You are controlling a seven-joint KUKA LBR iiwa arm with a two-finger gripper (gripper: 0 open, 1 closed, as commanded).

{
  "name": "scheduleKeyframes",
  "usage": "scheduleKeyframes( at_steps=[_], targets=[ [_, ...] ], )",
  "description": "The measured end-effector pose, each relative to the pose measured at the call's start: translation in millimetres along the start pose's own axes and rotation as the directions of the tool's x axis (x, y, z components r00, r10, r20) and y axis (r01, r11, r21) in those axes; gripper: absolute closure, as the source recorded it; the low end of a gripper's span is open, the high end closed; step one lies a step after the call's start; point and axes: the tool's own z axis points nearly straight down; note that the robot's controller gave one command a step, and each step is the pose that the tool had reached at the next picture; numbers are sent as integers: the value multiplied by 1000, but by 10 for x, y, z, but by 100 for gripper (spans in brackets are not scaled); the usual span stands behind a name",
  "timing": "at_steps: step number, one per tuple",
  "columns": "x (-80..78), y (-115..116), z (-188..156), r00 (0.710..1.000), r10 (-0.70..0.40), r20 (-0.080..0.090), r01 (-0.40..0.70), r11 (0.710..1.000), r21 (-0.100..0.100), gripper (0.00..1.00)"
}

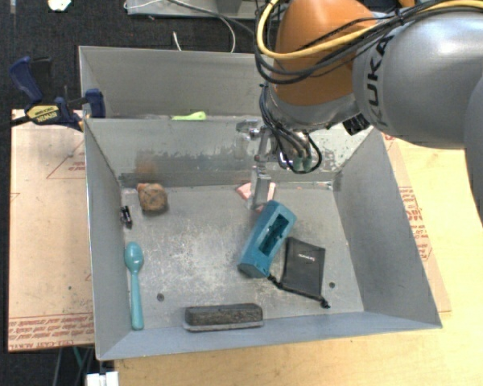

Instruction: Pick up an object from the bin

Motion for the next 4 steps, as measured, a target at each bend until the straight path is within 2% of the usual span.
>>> scheduleKeyframes(
  at_steps=[1,2,3,4],
  targets=[
    [-13,-4,-52,1000,2,8,-2,1000,-1,0],
    [159,-461,329,995,-102,10,102,995,-1,0],
    [414,-555,863,999,-32,14,32,999,-3,0],
    [558,-757,1176,974,-225,15,225,974,1,0]
  ],
)
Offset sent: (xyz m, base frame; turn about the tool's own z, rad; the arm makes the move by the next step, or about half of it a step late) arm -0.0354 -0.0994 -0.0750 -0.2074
